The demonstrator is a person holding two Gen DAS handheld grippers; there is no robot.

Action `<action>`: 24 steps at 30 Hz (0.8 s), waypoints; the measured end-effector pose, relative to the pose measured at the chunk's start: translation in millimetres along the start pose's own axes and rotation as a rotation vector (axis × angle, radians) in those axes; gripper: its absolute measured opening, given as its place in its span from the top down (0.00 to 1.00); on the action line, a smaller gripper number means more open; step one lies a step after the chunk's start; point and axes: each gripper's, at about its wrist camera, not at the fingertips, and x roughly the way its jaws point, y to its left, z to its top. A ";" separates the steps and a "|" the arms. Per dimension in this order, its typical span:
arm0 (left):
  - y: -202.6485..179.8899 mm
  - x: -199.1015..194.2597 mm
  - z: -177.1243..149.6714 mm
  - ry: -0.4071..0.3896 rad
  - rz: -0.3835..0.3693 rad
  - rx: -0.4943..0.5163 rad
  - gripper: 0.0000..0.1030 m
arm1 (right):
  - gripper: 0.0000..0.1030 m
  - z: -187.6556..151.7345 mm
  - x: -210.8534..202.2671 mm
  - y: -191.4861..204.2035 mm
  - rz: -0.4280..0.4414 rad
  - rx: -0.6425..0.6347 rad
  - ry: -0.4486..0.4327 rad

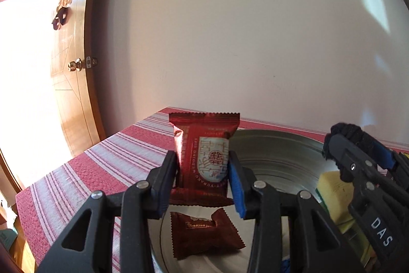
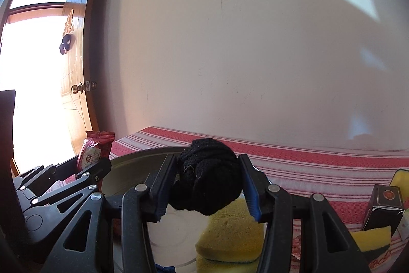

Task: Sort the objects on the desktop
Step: 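Open both tools to drop the packet and glove into the tin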

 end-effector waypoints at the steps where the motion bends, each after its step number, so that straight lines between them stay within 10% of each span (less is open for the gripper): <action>1: -0.6 0.4 -0.2 -0.004 0.010 0.005 0.51 | 0.44 1.2 1.2 3.5 -0.001 -0.008 -0.004; 7: 7.2 -9.9 -0.6 -0.063 0.076 -0.038 0.03 | 0.30 1.7 -9.4 1.7 -0.033 -0.004 -0.039; 24: 3.9 -25.9 -3.7 -0.085 0.082 -0.036 0.01 | 0.07 1.8 -51.6 -13.5 -0.166 0.051 -0.188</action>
